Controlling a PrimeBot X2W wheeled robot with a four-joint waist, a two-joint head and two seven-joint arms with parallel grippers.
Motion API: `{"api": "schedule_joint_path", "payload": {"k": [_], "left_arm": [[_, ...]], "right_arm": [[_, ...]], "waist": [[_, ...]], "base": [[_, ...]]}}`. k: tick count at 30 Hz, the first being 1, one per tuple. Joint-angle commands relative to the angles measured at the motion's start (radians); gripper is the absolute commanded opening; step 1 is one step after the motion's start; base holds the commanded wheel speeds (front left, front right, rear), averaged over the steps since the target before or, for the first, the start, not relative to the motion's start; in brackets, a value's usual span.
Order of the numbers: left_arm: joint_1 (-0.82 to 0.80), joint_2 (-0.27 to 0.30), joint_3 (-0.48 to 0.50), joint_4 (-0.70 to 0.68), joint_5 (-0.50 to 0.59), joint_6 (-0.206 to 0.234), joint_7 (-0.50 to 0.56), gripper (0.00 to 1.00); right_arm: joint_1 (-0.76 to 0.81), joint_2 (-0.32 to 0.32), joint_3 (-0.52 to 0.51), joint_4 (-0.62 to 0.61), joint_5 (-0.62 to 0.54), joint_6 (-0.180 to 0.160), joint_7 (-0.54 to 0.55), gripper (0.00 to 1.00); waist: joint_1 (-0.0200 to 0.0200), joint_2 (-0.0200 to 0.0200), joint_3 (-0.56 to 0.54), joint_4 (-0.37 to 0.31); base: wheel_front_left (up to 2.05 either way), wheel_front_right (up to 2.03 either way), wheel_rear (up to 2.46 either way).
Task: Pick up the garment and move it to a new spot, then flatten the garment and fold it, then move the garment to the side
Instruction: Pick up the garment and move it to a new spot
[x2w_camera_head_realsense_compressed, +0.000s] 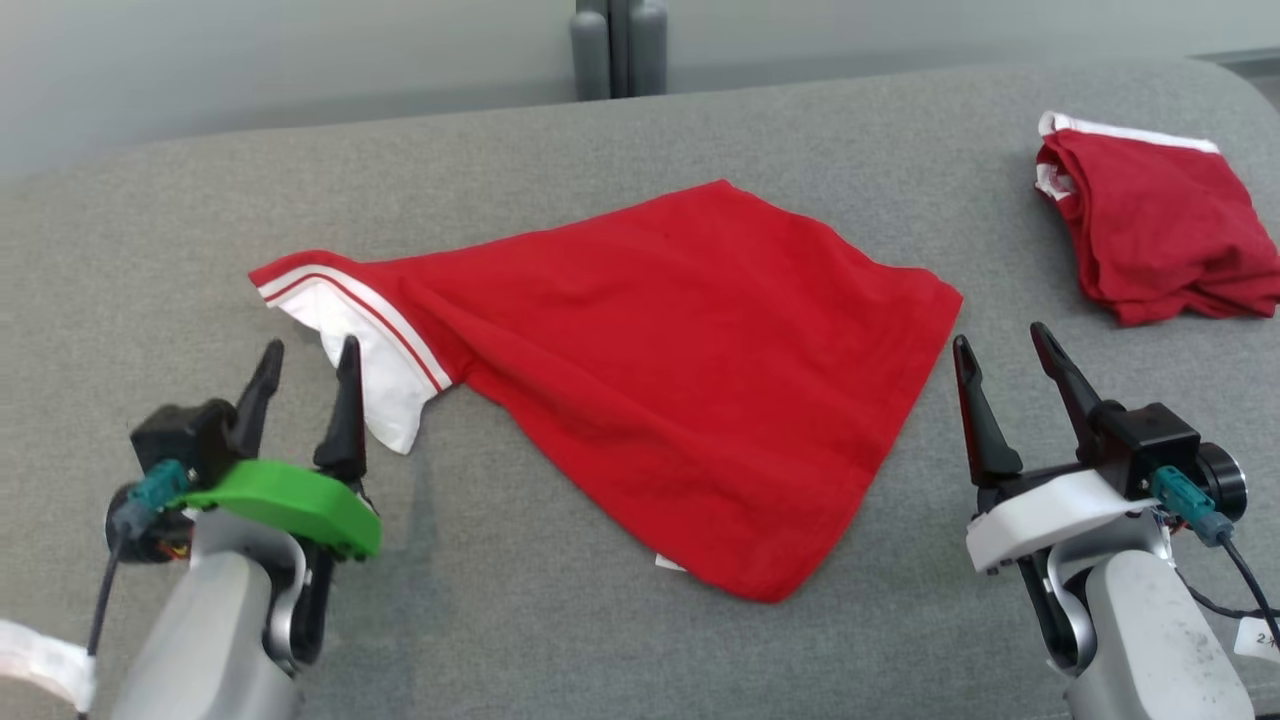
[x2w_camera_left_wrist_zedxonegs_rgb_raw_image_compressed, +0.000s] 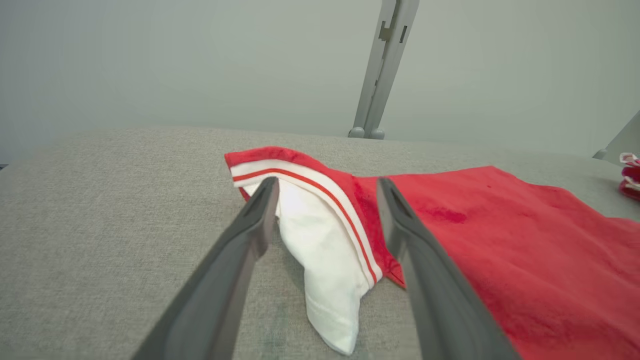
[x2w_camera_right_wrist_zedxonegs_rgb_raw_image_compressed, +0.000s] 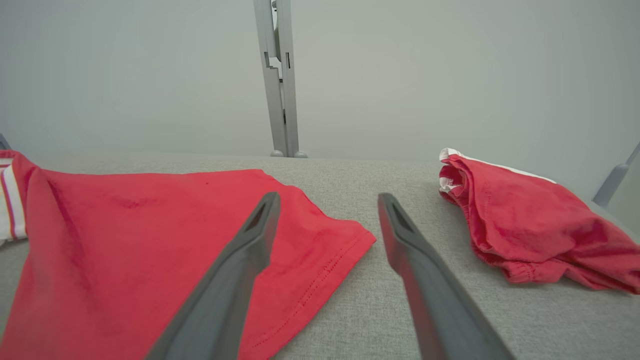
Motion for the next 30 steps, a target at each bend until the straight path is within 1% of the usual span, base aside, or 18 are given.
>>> {"api": "schedule_joint_path", "payload": {"k": [1,11,17,23,30], "left_arm": [[0.046,-0.015,0.019,-0.025,0.017,-0.001,0.0,1.0],[0.278,-0.132,0.129,-0.188,0.125,-0.002,0.0,1.0],[0.392,-0.183,0.194,-0.263,0.176,-0.004,0.0,1.0],[0.428,-0.204,0.207,-0.266,0.195,-0.012,0.0,1.0],[0.427,-0.21,0.209,-0.256,0.2,-0.021,0.0,1.0]], "right_arm": [[0.02,-0.004,-0.004,0.003,0.001,-0.002,-0.004,1.0],[0.109,-0.004,-0.004,-0.007,0.033,-0.002,-0.004,1.0],[0.161,-0.004,0.0,0.004,0.057,-0.002,-0.004,1.0],[0.177,-0.004,0.011,0.018,0.071,-0.002,-0.004,1.0],[0.171,-0.004,0.021,0.03,0.077,-0.002,-0.004,1.0]], "waist": [[0.0,0.0,-0.045,0.015],[0.0,0.0,-0.117,0.028],[0.0,0.0,-0.14,0.035],[0.0,0.0,-0.146,0.041],[0.0,0.0,-0.144,0.043]], "base": [[0.0,0.0,0.0],[0.0,0.0,0.0],[0.0,0.0,0.0],[0.0,0.0,0.0],[0.0,0.0,0.0]]}}
